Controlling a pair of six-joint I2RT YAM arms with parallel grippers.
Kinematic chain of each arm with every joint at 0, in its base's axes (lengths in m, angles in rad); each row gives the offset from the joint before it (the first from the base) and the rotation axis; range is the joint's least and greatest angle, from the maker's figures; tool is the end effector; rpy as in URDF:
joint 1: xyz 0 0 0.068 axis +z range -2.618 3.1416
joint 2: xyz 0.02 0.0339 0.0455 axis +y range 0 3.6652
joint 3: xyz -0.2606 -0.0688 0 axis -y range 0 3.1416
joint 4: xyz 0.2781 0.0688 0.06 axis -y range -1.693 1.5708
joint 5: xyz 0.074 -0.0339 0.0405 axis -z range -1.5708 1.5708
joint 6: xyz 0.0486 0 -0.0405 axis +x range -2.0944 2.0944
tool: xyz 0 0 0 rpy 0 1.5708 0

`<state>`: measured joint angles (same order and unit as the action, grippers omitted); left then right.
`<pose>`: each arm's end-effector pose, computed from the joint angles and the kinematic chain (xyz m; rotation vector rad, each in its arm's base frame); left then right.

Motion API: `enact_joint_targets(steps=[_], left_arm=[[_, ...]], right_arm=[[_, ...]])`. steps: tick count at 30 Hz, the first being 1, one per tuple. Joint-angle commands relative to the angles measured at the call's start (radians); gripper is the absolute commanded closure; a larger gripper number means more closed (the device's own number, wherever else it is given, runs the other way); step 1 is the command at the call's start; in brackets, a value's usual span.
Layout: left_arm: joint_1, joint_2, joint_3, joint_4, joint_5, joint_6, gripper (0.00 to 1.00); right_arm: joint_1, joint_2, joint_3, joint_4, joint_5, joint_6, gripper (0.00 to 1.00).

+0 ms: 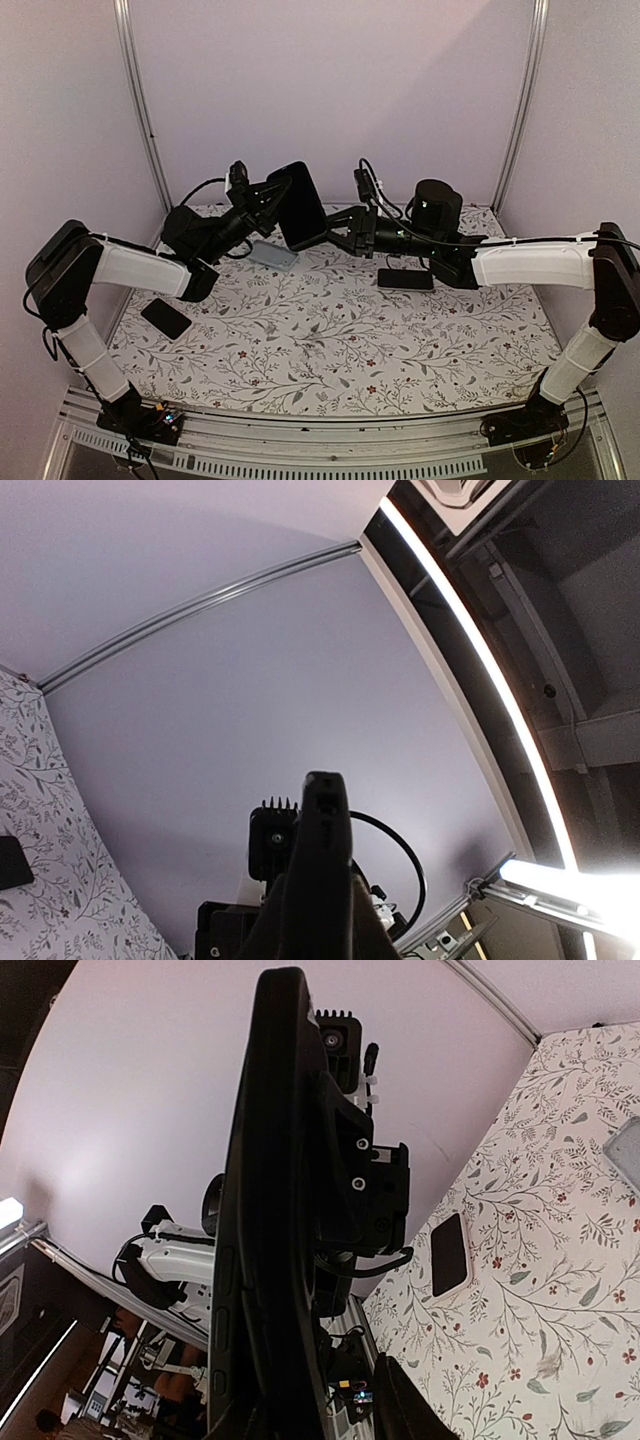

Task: Take the phone out of the phone case
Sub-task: Remove the bottom right corner of the phone case from the phone, then remove the phone case from the phone.

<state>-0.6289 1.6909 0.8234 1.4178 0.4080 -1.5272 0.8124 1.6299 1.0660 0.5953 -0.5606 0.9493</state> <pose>0.2943 -0.2379 0.2609 -0.1274 1.3360 -2.1049 0.2685 0.3209 0.2793 -0.4066 1.8155 1.7462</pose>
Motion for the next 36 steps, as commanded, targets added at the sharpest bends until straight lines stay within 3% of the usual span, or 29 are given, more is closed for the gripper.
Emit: enact_joint_targets(steps=[1, 9, 14, 27, 33, 36], left_arm=[[-0.032, -0.028, 0.017, 0.044, 0.092, -0.024, 1.00], [-0.017, 0.008, 0.032, 0.029, 0.155, -0.042, 0.99], [0.000, -0.014, 0.035, -0.091, 0.179, 0.020, 0.86], [0.051, -0.059, 0.038, -0.399, 0.189, 0.175, 0.50], [0.066, -0.114, 0.047, -0.629, 0.148, 0.337, 0.26], [0.069, -0.155, 0.057, -0.779, 0.107, 0.447, 0.20]], right_arm=[[-0.013, 0.001, -0.006, 0.050, 0.028, 0.022, 0.71], [-0.015, 0.027, -0.003, 0.077, 0.007, 0.040, 0.87], [-0.017, 0.043, -0.021, 0.107, 0.005, 0.067, 1.00], [-0.045, 0.077, -0.103, 0.217, 0.013, 0.147, 1.00], [-0.061, 0.070, -0.141, 0.212, 0.029, 0.145, 1.00], [-0.065, 0.065, -0.143, 0.162, 0.040, 0.129, 1.00]])
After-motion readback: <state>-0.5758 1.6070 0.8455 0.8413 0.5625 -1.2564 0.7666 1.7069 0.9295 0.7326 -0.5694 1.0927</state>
